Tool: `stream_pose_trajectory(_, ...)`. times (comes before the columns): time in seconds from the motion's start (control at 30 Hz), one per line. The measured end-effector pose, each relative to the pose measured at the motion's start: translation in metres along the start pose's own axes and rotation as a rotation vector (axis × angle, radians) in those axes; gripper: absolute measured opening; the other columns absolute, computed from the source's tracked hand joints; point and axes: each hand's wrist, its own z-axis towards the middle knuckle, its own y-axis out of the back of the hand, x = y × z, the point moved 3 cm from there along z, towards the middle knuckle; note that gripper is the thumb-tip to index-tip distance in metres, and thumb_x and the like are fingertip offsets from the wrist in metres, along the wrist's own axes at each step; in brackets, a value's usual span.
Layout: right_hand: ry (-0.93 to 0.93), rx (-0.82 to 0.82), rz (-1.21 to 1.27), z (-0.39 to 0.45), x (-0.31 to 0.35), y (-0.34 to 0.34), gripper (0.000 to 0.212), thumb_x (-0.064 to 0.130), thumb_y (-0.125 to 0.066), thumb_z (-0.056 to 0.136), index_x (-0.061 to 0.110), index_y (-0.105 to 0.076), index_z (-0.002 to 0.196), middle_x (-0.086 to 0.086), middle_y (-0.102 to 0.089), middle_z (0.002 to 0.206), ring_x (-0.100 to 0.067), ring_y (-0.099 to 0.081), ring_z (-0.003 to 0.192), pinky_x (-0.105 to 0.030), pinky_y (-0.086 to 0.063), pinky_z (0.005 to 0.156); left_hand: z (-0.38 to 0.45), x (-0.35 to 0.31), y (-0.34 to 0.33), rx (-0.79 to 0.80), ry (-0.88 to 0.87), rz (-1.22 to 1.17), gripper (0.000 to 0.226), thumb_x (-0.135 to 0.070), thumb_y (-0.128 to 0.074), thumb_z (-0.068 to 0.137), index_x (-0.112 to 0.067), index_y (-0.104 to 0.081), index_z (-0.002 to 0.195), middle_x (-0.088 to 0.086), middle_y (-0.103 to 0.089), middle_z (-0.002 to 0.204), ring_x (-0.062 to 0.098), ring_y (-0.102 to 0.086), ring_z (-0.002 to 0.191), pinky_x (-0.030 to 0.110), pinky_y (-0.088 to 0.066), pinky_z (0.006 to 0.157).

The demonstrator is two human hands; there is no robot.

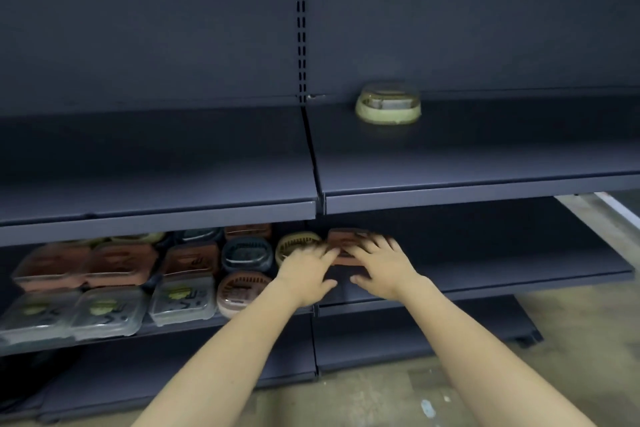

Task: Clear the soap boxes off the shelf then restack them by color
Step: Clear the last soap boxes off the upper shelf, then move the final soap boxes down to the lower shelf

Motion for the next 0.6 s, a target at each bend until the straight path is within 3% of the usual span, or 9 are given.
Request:
stream_pose_trajectory(0.13, 0.035, -0.067, 0.006, -0.037, 0.017, 0.03, 0.055, 0.044, -0.046, 0.093, 0.031, -0.031, 0.144, 0.005, -0.028, 0.151, -0.022, -0.018, 0.14, -0.04, -0.011, 0.114, -0.029, -0.025, 0.031, -0.069, -0.101, 0.021, 0.064, -0.039, -0.042, 0.097, -0.015, -0.017, 0.15, 0.008, -0.02, 0.156, 0.023, -0.02, 0.141, 0.033, -0.014, 0.116)
stream_pose_trajectory(0.2, 0.044, -0.152, 0.019, -0.054, 0.02, 0.043, 0.049, 0.041, -0.048, 0.092, 0.026, -0.042, 0.139, 0.004, -0.041, 0.144, -0.022, -0.029, 0.135, -0.037, -0.021, 0.11, -0.042, -0.036, 0.046, -0.129, -0.163, 0.013, 0.061, -0.038, -0.044, 0.096, -0.015, -0.023, 0.148, 0.006, -0.033, 0.15, 0.021, -0.031, 0.135, 0.032, -0.024, 0.111)
stream_pose_trajectory(0.3, 0.065, -0.285, 0.005, -0.076, 0.021, 0.064, 0.038, 0.036, -0.048, 0.086, 0.018, -0.063, 0.115, 0.002, -0.065, 0.112, -0.023, -0.056, 0.107, -0.037, -0.042, 0.088, -0.054, -0.049, 0.069, -0.222, -0.244, 0.077, 0.055, -0.036, -0.043, 0.096, -0.014, -0.031, 0.145, 0.002, -0.046, 0.14, 0.021, -0.043, 0.124, 0.033, -0.033, 0.101)
stream_pose_trajectory(0.37, 0.063, -0.363, -0.016, -0.084, 0.015, 0.08, 0.04, 0.037, -0.042, 0.079, 0.017, -0.067, 0.102, 0.003, -0.068, 0.094, -0.023, -0.061, 0.09, -0.035, -0.046, 0.075, -0.056, -0.055, 0.087, -0.28, -0.291, 0.109, 0.051, -0.033, -0.048, 0.094, -0.012, -0.04, 0.139, 0.003, -0.053, 0.133, 0.024, -0.049, 0.117, 0.036, -0.039, 0.095)
stream_pose_trajectory(0.47, 0.039, -0.463, -0.062, -0.084, 0.002, 0.113, 0.035, 0.038, -0.049, 0.079, 0.016, -0.068, 0.098, 0.002, -0.068, 0.089, -0.024, -0.061, 0.085, -0.034, -0.046, 0.072, -0.05, -0.057, 0.114, -0.417, -0.295, 0.129, 0.048, -0.029, -0.064, 0.083, -0.007, -0.056, 0.125, 0.008, -0.062, 0.12, 0.028, -0.06, 0.107, 0.039, -0.048, 0.085)
stream_pose_trajectory(0.6, 0.041, -0.557, -0.11, -0.068, -0.019, 0.149, 0.031, 0.038, -0.058, 0.083, 0.014, -0.067, 0.1, -0.001, -0.067, 0.091, -0.026, -0.06, 0.087, -0.034, -0.045, 0.072, -0.038, -0.051, 0.149, -0.502, -0.179, 0.178, 0.055, -0.037, -0.049, 0.094, -0.009, -0.04, 0.14, 0.009, -0.04, 0.146, 0.026, -0.038, 0.134, 0.037, -0.029, 0.108)
